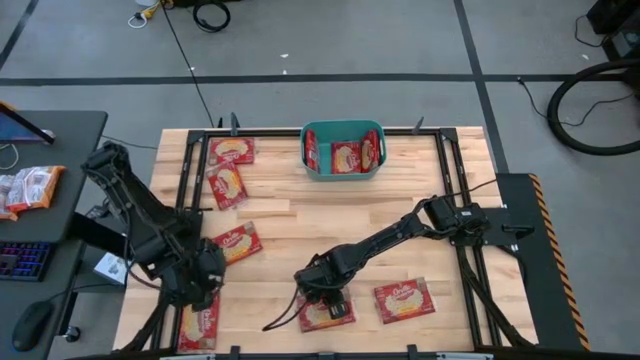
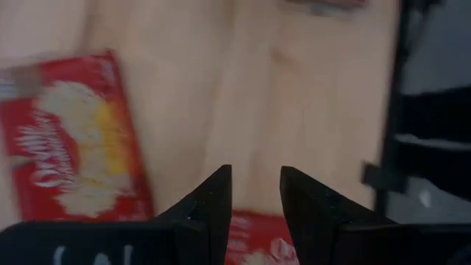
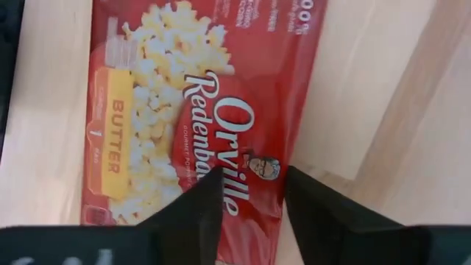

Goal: Sort popcorn bags into baskets
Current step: Put the popcorn bag into the bin

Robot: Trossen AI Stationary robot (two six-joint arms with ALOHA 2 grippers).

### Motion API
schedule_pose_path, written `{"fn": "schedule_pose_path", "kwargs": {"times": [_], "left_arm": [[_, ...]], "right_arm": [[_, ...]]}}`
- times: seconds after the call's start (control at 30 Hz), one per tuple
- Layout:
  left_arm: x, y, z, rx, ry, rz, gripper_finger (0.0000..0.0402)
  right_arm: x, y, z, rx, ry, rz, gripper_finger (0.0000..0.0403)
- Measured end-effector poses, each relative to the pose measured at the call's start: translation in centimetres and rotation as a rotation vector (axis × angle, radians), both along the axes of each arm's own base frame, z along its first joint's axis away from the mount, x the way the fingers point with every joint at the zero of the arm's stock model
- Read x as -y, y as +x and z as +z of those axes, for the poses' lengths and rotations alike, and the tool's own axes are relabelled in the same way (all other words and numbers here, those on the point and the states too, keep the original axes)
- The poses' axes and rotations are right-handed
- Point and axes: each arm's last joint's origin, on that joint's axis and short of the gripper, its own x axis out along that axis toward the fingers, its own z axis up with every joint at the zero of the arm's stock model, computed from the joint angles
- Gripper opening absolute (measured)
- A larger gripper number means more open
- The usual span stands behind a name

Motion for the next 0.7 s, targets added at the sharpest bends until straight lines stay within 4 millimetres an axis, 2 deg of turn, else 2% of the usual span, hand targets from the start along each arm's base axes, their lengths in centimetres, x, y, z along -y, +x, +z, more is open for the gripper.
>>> {"fn": "schedule_pose_path", "kwargs": {"times": [0.1,0.23,0.37,0.43,0.5,0.6,0.7], "left_arm": [[-1.5,0.9,0.0,0.007,0.051,0.104,0.0121],[-4.1,3.2,0.2,0.048,0.117,0.222,0.0121],[-7.1,4.9,0.3,0.075,0.244,0.325,0.0121],[-8.8,5.6,0.3,0.082,0.308,0.391,0.0121],[-10.7,6.2,0.3,0.067,0.355,0.452,0.0121],[-13.7,6.9,0.4,0.025,0.413,0.512,0.0121],[-16.6,7.4,0.6,0.012,0.460,0.568,0.0121]], "right_arm": [[0.0,0.2,0.0,0.013,0.005,-0.013,0.0091],[0.5,0.1,0.4,0.010,-0.026,-0.085,0.0022],[2.8,-0.4,2.3,-0.011,-0.122,-0.197,0.0009],[4.3,-0.8,4.9,0.036,-0.177,-0.247,0.0005],[6.1,-1.6,8.4,0.089,-0.231,-0.344,0.0005],[9.7,-3.4,13.3,0.162,-0.289,-0.558,0.0005],[13.8,-6.0,18.1,0.268,-0.345,-0.837,0.0004]]}}
